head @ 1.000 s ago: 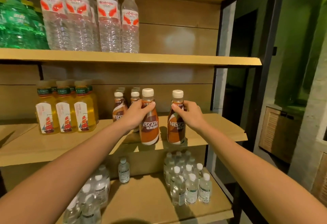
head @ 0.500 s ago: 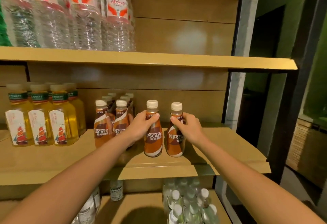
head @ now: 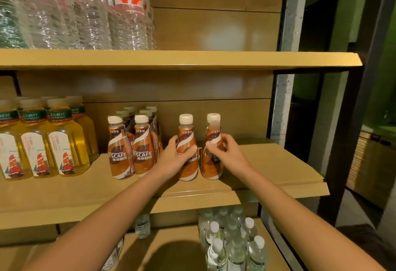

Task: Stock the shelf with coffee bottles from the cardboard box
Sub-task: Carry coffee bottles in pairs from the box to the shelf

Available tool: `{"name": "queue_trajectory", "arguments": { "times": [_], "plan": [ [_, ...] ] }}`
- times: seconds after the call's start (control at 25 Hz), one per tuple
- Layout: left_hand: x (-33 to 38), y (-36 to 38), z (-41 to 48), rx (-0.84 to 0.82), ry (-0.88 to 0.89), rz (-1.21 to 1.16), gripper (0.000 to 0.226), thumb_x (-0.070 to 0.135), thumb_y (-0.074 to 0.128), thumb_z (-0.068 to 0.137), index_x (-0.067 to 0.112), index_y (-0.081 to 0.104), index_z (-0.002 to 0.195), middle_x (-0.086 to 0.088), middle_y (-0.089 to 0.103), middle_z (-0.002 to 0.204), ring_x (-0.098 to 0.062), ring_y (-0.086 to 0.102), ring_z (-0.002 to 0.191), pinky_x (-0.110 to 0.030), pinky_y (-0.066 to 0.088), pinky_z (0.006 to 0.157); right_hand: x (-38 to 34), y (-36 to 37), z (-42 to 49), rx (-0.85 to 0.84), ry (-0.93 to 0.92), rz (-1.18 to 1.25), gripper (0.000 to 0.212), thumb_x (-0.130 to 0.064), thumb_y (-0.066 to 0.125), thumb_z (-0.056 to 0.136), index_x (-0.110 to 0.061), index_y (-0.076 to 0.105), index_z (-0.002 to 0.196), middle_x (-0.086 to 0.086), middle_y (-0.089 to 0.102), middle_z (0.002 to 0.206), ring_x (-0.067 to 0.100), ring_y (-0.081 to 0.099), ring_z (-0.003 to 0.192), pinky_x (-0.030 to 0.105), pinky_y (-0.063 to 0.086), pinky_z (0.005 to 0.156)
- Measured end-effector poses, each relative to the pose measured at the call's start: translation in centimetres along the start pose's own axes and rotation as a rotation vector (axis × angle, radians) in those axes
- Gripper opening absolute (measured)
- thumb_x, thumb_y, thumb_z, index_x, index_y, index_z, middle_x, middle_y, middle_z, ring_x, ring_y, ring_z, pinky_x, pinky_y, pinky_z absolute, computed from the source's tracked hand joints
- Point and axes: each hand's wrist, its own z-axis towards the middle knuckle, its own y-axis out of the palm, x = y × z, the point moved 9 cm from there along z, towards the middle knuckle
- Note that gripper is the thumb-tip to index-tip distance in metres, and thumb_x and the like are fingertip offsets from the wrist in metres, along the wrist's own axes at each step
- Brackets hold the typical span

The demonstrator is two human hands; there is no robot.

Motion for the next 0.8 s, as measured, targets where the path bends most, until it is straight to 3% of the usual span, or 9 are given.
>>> {"name": "queue_trajectory", "arguments": {
  "times": [0.12, 0.24, 0.36, 0.52, 0.8],
  "plan": [
    [-2.5, 0.1, -2.0, 0.008, -0.034, 0.227, 0.054, 0.039, 0.066, 0.081, 0.019, 0.043, 0.126, 0.005, 0.052, 0.111, -0.014, 0.052, 0.108, -0.027, 0.04, 0.092, 3.4, 0.2, -1.3, -0.047, 0.051, -0.386, 0.077, -0.057, 0.063, 0.077, -0.017, 0.037, 0.138, 0.002, 0.056, 0.13, 0.021, 0.054, 0.119, 0.042, 0.045, 0.101],
    [-4.3, 0.4, -1.9, 0.036, -0.037, 0.54, 0.048, 0.048, 0.056, 0.085, 0.015, 0.053, 0.121, -0.003, 0.052, 0.118, -0.022, 0.052, 0.113, -0.03, 0.042, 0.092, 5.4, 0.4, -1.4, -0.045, 0.07, -0.684, 0.058, -0.066, 0.051, 0.08, -0.019, 0.06, 0.113, 0.002, 0.067, 0.111, 0.021, 0.06, 0.105, 0.043, 0.047, 0.095],
    [-5.3, 0.2, -0.9, 0.099, -0.043, 0.709, 0.058, 0.056, 0.047, 0.087, 0.013, 0.052, 0.127, -0.009, 0.048, 0.13, -0.025, 0.046, 0.12, -0.037, 0.04, 0.101, 5.3, 1.0, -0.9, -0.023, 0.028, -0.733, 0.051, -0.064, 0.049, 0.083, -0.018, 0.063, 0.1, 0.002, 0.067, 0.103, 0.021, 0.059, 0.101, 0.041, 0.045, 0.095],
    [-6.1, 0.2, 0.7, 0.118, -0.058, 0.775, 0.06, 0.056, 0.044, 0.088, 0.012, 0.051, 0.127, -0.01, 0.051, 0.127, -0.026, 0.047, 0.119, -0.038, 0.04, 0.101, 5.2, 1.8, 0.7, -0.019, 0.009, -0.785, 0.046, -0.061, 0.048, 0.085, -0.019, 0.062, 0.093, 0.004, 0.067, 0.104, 0.024, 0.057, 0.103, 0.041, 0.042, 0.096],
    [-7.5, -0.2, 5.1, 0.137, -0.118, 0.769, 0.053, 0.055, 0.046, 0.088, 0.01, 0.057, 0.114, -0.01, 0.061, 0.115, -0.025, 0.055, 0.108, -0.038, 0.045, 0.094, 6.5, 2.7, 5.3, 0.005, 0.076, -0.797, 0.05, -0.06, 0.048, 0.086, -0.016, 0.063, 0.103, 0.006, 0.066, 0.111, 0.026, 0.056, 0.108, 0.041, 0.042, 0.097]
  ]
}}
